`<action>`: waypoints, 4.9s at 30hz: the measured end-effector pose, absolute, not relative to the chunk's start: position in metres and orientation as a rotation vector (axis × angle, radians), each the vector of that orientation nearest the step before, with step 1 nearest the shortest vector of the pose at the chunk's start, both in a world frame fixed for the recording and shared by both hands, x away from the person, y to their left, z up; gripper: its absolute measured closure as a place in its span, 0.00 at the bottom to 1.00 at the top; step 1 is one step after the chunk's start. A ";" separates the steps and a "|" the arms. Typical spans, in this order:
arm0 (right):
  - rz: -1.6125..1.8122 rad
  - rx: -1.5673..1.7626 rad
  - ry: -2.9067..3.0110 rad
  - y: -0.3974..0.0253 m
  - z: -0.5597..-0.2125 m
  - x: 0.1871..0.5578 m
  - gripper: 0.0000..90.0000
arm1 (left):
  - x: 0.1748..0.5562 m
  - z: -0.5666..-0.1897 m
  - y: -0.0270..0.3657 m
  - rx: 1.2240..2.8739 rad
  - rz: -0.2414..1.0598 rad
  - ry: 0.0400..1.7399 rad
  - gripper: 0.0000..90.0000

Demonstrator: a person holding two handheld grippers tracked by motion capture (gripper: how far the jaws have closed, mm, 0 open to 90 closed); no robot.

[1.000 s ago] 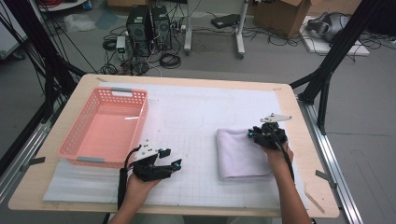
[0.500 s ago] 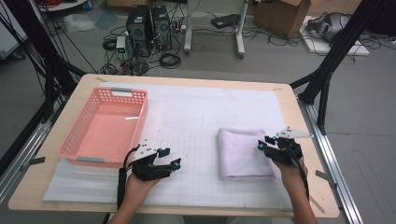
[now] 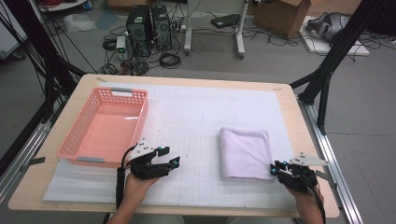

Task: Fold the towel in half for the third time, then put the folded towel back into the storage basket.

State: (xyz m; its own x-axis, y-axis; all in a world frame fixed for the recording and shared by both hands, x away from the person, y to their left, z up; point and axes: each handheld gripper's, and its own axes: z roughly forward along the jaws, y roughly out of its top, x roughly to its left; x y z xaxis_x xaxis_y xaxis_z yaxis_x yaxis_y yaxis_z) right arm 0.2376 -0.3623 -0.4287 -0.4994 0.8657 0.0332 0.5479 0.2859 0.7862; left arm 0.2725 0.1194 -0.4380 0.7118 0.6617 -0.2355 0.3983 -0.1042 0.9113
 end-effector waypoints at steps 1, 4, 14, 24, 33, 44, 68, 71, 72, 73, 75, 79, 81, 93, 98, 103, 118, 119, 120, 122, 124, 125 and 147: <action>1.119 1.273 2.131 -0.366 -0.426 0.233 0.75 | 0.273 -0.438 0.120 1.742 0.281 0.833 0.42; 1.167 1.273 2.046 -0.374 -0.418 0.222 0.67 | 0.272 -0.440 0.121 1.745 0.318 0.797 0.41; 1.192 1.251 1.955 -0.383 -0.415 0.214 0.39 | 0.274 -0.439 0.121 1.708 0.354 0.783 0.33; 1.218 1.247 1.916 -0.383 -0.416 0.217 0.23 | 0.274 -0.440 0.121 1.682 0.370 0.824 0.24; 1.211 1.245 1.935 -0.380 -0.418 0.220 0.23 | 0.274 -0.440 0.123 1.672 0.365 0.828 0.24; 1.199 1.266 1.933 -0.383 -0.420 0.220 0.23 | 0.277 -0.442 0.118 1.678 0.330 0.842 0.25; 1.227 1.317 1.928 -0.392 -0.421 0.216 0.23 | 0.304 -0.424 0.058 1.737 0.242 0.812 0.31; 1.225 1.310 1.936 -0.391 -0.421 0.216 0.23 | 0.310 -0.420 0.041 1.746 0.214 0.807 0.30; 1.226 1.311 1.938 -0.390 -0.421 0.216 0.23 | 0.312 -0.419 0.035 1.745 0.200 0.812 0.30; 1.227 1.306 1.938 -0.390 -0.421 0.216 0.23 | 0.314 -0.419 0.029 1.752 0.175 0.816 0.30; 1.228 1.310 1.944 -0.390 -0.422 0.216 0.23 | 0.316 -0.418 0.015 1.769 0.159 0.809 0.31; 1.224 1.309 1.950 -0.390 -0.423 0.218 0.23 | 0.322 -0.420 -0.010 1.811 0.136 0.797 0.30; 1.224 1.304 1.955 -0.390 -0.423 0.219 0.23 | 0.326 -0.423 -0.020 1.836 0.137 0.812 0.30; 1.252 1.307 1.958 -0.389 -0.423 0.219 0.23 | 0.345 -0.443 -0.051 1.887 0.107 0.971 0.26; 1.252 1.309 1.961 -0.390 -0.423 0.220 0.23 | 0.347 -0.449 -0.055 1.912 0.077 0.998 0.26; 1.257 1.306 1.962 -0.389 -0.424 0.221 0.23 | 0.347 -0.450 -0.055 1.940 0.071 1.003 0.27; 1.263 1.305 1.969 -0.387 -0.423 0.223 0.23 | 0.347 -0.453 -0.053 1.889 -0.066 0.943 0.78; 1.265 1.304 1.968 -0.386 -0.423 0.223 0.23 | 0.347 -0.453 -0.052 1.883 -0.063 0.934 0.78; 1.265 1.303 1.969 -0.386 -0.423 0.223 0.23 | 0.347 -0.453 -0.050 1.881 -0.058 0.921 0.78; 1.267 1.306 1.967 -0.387 -0.423 0.222 0.23 | 0.345 -0.452 -0.046 1.866 -0.048 0.893 0.79; 1.266 1.310 1.961 -0.389 -0.423 0.222 0.23 | 0.344 -0.451 -0.043 1.863 -0.032 0.867 0.80; 1.266 1.316 1.961 -0.389 -0.423 0.222 0.23 | 0.343 -0.450 -0.042 1.858 -0.026 0.855 0.80; 1.268 1.320 1.967 -0.388 -0.424 0.223 0.23 | 0.326 -0.416 0.022 1.793 0.097 0.743 0.81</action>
State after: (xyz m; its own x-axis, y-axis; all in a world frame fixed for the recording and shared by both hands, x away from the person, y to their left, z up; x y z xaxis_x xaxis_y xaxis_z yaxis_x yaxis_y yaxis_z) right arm 0.2228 -0.3876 -0.4240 -0.4401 0.8901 0.1183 0.4754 0.1192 0.8717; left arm 0.3261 0.0223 -0.4158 0.7971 0.5277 -0.2934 0.4349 -0.1649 0.8852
